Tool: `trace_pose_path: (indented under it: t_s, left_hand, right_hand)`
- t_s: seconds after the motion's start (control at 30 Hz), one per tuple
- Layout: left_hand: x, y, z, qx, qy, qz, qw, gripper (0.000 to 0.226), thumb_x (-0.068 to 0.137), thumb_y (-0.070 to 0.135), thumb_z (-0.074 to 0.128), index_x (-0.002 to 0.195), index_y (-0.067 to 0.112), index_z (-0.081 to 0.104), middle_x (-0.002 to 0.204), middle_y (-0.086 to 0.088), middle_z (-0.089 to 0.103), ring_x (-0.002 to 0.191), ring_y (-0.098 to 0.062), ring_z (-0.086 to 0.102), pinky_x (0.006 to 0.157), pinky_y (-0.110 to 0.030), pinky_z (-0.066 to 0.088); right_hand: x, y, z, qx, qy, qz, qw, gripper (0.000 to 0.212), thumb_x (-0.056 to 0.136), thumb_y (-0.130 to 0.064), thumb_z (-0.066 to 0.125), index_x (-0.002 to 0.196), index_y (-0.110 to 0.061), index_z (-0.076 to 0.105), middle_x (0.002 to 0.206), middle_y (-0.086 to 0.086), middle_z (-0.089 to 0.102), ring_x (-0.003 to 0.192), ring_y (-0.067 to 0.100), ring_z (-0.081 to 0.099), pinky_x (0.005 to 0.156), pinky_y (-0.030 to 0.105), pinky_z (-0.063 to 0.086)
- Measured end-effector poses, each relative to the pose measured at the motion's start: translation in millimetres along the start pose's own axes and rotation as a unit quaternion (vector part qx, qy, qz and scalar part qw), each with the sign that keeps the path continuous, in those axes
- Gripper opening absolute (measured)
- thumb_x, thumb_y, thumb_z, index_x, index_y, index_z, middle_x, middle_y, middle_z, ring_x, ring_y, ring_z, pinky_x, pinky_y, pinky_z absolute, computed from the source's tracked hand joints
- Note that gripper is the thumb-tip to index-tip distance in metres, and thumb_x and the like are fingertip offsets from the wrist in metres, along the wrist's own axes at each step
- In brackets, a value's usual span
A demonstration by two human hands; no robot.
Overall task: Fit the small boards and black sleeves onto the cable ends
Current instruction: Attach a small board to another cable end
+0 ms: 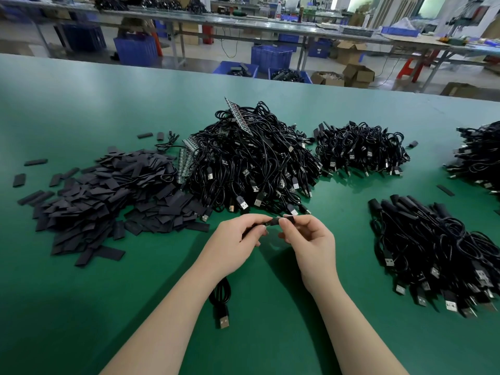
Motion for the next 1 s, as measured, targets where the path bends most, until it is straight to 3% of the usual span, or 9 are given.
trace_pose_path:
  t_s: [0.13,0.3,0.43,0.6,0.8,1.0]
  left_hand:
    - [0.0,1.2,3.3,-0.014,-0.016,0.005,1.000,0.036,0.099,0.023,0.053,0.105,0.059,0.055,0.094,0.027,0.069,0.081,0.003,0.067,0.076,-0.014,0.051]
    - [0.4,1.4,4.2,-0.047,-0.018,0.002,0.999,0.030,0.097,0.027,0.056,0.112,0.053,0.056,0.097,0.024,0.071,0.083,-0.001,0.069,0.085,-0.027,0.053]
    - [0.0,2.6,4.8,-0.065,-0.029,0.008,0.997,0.022,0.089,0.044,0.056,0.109,0.053,0.057,0.101,0.023,0.071,0.085,-0.002,0.069,0.088,-0.029,0.052]
    - [0.1,0.3,3.9,-0.066,-0.032,0.011,0.997,0.022,0.091,0.036,0.057,0.106,0.052,0.059,0.102,0.024,0.070,0.085,-0.003,0.069,0.085,-0.028,0.052]
    - [0.2,0.9,5.8,-0.068,-0.042,0.014,0.997,0.026,0.088,0.044,0.057,0.112,0.053,0.056,0.103,0.025,0.070,0.086,-0.003,0.069,0.089,-0.031,0.051]
    - [0.4,1.6,4.9,-0.073,-0.030,0.024,0.997,0.025,0.083,0.044,0.063,0.107,0.051,0.059,0.095,0.023,0.072,0.087,0.000,0.069,0.081,-0.015,0.051]
  right_hand:
    - [1.0,1.0,-1.6,0.007,0.001,0.006,1.000,0.023,0.087,-0.008,0.074,0.076,-0.028,0.076,0.074,-0.007,0.073,0.067,0.006,0.066,0.066,0.016,0.053]
    - [2.2,1.6,-1.9,0.037,-0.020,0.022,0.999,0.020,0.088,-0.010,0.073,0.077,-0.027,0.077,0.072,-0.007,0.071,0.062,0.006,0.062,0.066,0.017,0.053]
    - [3.1,3.0,-3.6,0.039,-0.026,0.033,0.998,0.018,0.087,-0.013,0.073,0.079,-0.029,0.077,0.074,-0.006,0.072,0.064,0.007,0.062,0.066,0.018,0.052]
    - [5.3,2.8,-2.6,0.027,-0.065,0.041,0.997,0.021,0.087,-0.014,0.073,0.076,-0.031,0.075,0.078,-0.007,0.072,0.065,0.006,0.062,0.065,0.017,0.051]
    - [3.1,2.1,0.1,0.025,-0.097,0.043,0.994,0.013,0.082,-0.020,0.078,0.074,-0.029,0.074,0.074,-0.006,0.070,0.066,0.007,0.062,0.068,0.018,0.051]
    - [0.6,-0.9,4.8,0.035,-0.110,0.030,0.993,0.010,0.079,-0.021,0.075,0.074,-0.030,0.074,0.081,-0.005,0.073,0.073,0.007,0.067,0.073,0.018,0.052]
Point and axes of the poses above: each hand's wrist, its own x-axis towards the middle knuckle, its own z-axis out of the palm, y = z × x, the point moved 7 cm from there along x, towards the middle knuckle
